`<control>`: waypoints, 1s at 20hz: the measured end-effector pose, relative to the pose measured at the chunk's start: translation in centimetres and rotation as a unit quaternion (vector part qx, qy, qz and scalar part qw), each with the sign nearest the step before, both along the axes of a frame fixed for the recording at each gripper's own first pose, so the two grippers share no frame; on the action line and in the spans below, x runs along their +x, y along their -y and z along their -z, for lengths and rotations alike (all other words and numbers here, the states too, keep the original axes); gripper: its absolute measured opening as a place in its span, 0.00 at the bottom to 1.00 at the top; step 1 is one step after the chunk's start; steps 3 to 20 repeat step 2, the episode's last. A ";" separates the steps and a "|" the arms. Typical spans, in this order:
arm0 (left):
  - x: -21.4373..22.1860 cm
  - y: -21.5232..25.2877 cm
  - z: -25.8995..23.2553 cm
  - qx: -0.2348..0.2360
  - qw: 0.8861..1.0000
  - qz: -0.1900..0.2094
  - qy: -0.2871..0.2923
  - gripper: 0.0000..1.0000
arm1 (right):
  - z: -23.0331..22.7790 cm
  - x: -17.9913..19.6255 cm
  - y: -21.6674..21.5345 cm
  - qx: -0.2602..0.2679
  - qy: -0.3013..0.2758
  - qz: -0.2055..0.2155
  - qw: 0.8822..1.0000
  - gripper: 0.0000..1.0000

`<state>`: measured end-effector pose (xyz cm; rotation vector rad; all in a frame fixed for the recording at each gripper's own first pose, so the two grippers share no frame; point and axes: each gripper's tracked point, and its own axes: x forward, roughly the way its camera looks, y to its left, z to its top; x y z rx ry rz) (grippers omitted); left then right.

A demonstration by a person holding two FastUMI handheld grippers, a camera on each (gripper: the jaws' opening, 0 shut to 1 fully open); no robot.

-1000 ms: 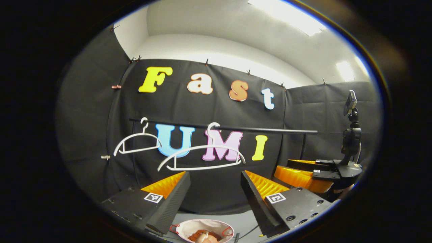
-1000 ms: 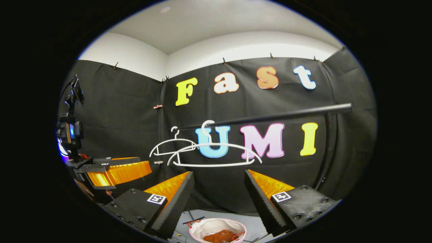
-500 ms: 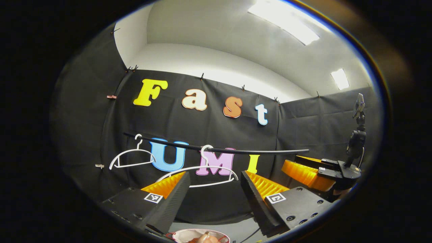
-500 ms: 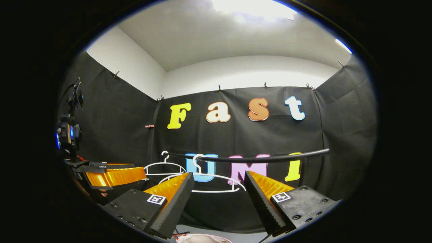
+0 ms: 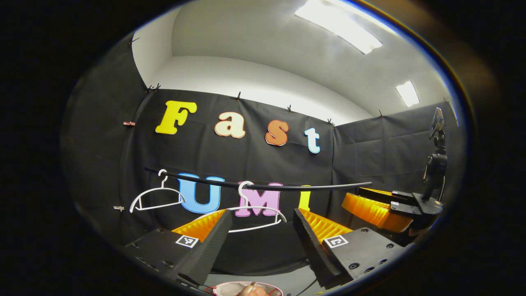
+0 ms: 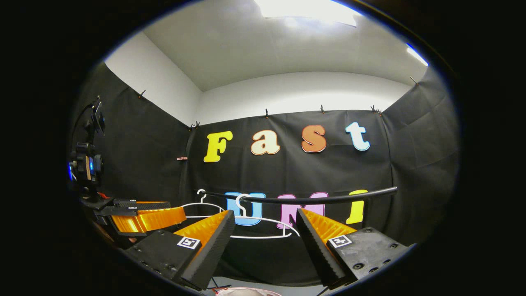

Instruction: Grasp the clothes on the hanger with both hands and then place them into the laundry hamper below.

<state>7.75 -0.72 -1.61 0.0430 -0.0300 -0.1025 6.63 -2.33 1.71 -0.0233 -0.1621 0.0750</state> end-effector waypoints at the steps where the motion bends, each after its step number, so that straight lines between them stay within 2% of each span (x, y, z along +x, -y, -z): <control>1: -0.1 -0.2 -0.1 -0.001 1.000 -0.002 0.002 0.95 | 0.1 -0.1 0.0 0.000 -0.001 0.000 1.000 0.96; 20: -0.2 -0.3 -0.2 -0.001 1.000 -0.003 0.003 0.95 | 0.1 -0.1 0.0 -0.003 -0.002 0.000 1.000 0.96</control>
